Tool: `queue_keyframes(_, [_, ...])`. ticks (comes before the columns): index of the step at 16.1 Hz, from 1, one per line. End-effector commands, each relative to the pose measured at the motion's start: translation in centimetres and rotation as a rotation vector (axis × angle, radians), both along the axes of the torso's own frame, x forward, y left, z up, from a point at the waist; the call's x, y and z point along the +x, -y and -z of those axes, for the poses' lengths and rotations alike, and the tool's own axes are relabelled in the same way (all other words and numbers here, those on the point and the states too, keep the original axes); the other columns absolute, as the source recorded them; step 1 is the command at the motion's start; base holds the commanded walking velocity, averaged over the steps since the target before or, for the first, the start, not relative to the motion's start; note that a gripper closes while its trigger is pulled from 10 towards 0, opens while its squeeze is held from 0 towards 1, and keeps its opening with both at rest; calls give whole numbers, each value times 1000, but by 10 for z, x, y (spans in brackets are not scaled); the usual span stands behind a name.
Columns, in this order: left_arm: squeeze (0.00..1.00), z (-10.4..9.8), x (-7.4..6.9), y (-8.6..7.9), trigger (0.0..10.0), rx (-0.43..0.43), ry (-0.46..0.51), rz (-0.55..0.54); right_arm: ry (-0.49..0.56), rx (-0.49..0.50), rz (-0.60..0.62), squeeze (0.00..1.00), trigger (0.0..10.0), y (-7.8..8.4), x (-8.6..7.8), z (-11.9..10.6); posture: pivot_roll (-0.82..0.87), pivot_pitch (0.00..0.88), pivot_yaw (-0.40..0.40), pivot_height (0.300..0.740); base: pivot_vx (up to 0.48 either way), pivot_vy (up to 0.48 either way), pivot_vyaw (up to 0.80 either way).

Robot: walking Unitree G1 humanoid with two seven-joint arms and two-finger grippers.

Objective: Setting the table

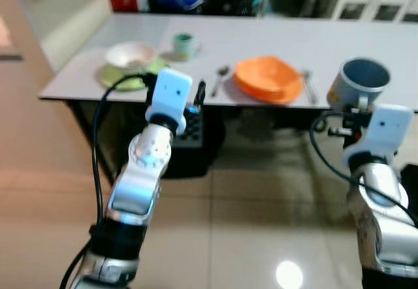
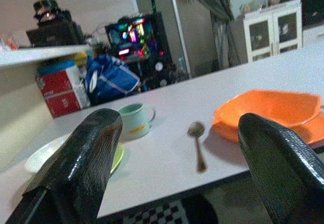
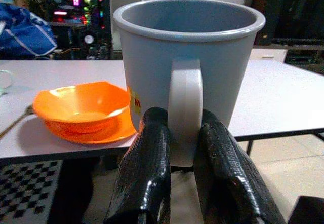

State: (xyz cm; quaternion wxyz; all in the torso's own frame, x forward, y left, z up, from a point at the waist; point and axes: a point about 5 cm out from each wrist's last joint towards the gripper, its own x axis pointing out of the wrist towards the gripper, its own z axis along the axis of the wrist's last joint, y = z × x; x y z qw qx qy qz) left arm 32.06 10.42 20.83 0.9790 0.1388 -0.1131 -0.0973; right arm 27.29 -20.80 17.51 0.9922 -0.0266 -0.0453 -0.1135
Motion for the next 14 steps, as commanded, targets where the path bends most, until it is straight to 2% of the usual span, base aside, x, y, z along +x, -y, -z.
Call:
queue_keyframes(1, [0, -1, 1, -6, 10000, 10, 7, -21, 11, 12, -29, 0, 10000, -7, 1, -2, -34, 0, 11, 740, 0, -435, 0])
queue_keyframes(3, [0, -1, 2, -6, 10000, 10, 7, -23, 5, 16, -34, 0, 10000, -8, 1, -1, -34, 0, 11, 740, 0, -435, 0])
queue_keyframes(5, [0, 2, 5, -9, 10000, -35, -41, -54, -12, 20, -43, 0, 10000, -9, 2, 1, -34, 0, 15, 740, 0, 0, 0])
queue_keyframes(9, [0, 1, 6, -10, 10000, -4, -29, -62, -59, 7, -20, 0, 10000, -9, 5, 6, -34, 0, 16, 740, 0, 0, 0])
queue_keyframes(12, [0, -1, 6, -14, 10000, -29, -15, -58, -55, 18, -26, 0, 10000, -11, 5, 5, -34, 0, 16, 740, 0, 0, 0])
queue_keyframes(14, [0, -2, 6, -14, 10000, -40, -18, -45, -56, 24, -30, 0, 10000, -12, 5, 5, -34, 0, 17, 740, 293, 0, 0])
